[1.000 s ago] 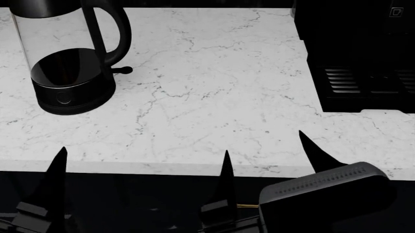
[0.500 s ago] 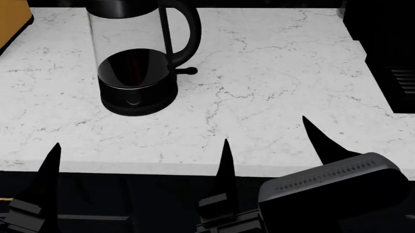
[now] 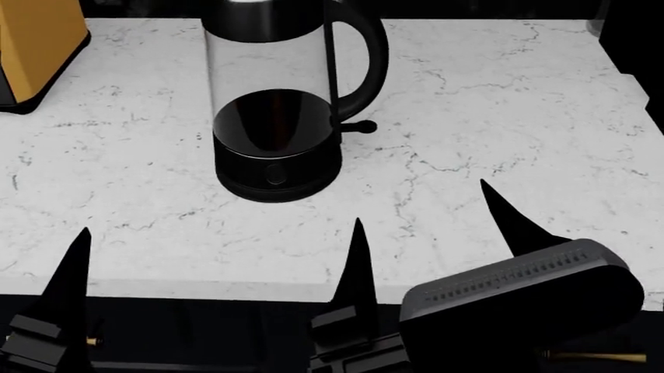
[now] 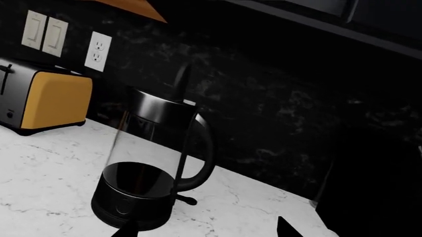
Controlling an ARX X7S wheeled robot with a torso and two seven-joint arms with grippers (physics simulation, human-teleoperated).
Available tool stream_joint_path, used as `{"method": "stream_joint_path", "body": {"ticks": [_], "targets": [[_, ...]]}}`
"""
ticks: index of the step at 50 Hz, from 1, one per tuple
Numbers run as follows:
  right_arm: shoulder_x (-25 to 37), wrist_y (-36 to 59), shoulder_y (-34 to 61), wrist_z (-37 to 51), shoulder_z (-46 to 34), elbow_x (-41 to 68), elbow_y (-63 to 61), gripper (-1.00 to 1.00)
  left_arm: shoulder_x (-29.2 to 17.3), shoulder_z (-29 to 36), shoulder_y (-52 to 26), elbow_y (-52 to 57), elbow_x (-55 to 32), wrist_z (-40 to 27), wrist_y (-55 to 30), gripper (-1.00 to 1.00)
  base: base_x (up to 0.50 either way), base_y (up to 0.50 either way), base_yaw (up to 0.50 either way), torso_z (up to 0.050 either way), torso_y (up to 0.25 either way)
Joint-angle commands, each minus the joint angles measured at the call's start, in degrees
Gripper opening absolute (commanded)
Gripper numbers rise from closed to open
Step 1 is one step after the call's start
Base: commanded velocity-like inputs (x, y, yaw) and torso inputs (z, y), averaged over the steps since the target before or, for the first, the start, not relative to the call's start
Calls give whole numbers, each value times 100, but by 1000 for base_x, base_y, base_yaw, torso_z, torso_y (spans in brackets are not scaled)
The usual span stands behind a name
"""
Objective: Close the lid of the electric kettle.
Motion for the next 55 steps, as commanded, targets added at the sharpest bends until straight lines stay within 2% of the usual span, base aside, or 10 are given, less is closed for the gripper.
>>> {"method": "stream_joint_path", "body": {"ticks": [1, 18, 33, 55], "targets": [[122, 20, 167, 246, -192, 115, 29, 100, -56, 38, 62, -18, 34, -2, 111, 100, 422, 0, 0, 0, 0], [214, 1, 283, 430, -186, 424, 17, 100, -163, 42, -63, 23, -152, -171, 187, 100, 420, 0, 0, 0, 0], [267, -126, 298, 532, -298, 595, 106, 100, -308, -72, 140, 72, -194, -216, 455, 100, 416, 0, 0, 0, 1], [418, -303, 346, 696, -514, 649, 219, 100, -410, 49, 300, 53, -51, -191, 698, 100, 2, 0, 0, 0, 0]]}}
